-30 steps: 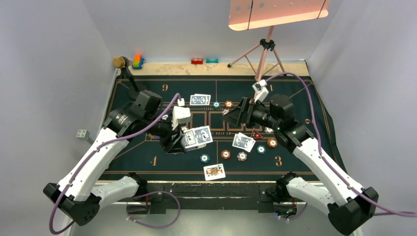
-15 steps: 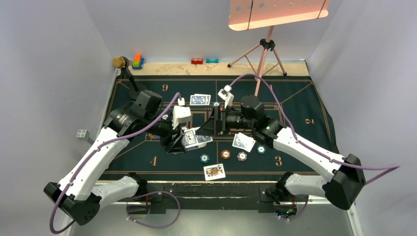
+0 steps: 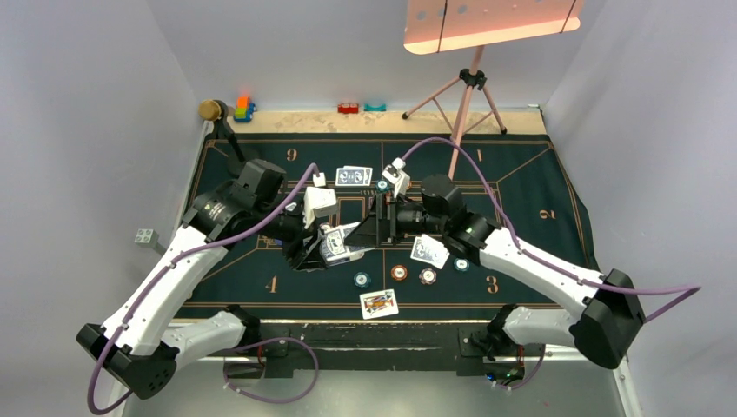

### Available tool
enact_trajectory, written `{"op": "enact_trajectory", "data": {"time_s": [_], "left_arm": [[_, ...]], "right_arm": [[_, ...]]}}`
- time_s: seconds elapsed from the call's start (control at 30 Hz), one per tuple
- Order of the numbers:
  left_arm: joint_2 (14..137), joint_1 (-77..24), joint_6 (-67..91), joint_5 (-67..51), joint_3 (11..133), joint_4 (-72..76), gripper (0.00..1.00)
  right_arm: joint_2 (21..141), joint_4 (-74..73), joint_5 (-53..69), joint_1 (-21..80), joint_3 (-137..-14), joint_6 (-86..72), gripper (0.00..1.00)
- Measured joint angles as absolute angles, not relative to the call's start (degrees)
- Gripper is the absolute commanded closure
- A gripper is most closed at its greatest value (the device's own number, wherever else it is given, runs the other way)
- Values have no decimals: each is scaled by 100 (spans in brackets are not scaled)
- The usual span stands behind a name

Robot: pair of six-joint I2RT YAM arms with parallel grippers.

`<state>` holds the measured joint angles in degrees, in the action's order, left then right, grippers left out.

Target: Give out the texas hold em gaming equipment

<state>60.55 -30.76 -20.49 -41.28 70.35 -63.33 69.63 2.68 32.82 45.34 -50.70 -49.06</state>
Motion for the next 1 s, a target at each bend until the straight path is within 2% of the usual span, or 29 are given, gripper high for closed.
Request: {"op": "enact_trajectory", "data": {"time_s": [0.23,0.47,0.8,0.87,1.0], "left_arm": [[6045,-3076,-2045,-4128,7035,-6333,100],[6029,-3076,-2045,-4125,7035,-6348,100],[6016,-3076,-2027,-4121,7035,-6351,100],[6016,-3076,-2023,-4119,7035,-6351,100],[6016,-3076,-2016,-4119,7035,-6359,100]], "right_arm": [[6746,200,3251,4532,-4890,-4952,23],[6742,126,3253,4456,-4890,-4987,27],[6449,19,3153,4051,-4851,-4928,40],[6447,16,3140,4042,-4851,-4921,40],[6447,36,3144,4042,-4851,-4936,29]]}}
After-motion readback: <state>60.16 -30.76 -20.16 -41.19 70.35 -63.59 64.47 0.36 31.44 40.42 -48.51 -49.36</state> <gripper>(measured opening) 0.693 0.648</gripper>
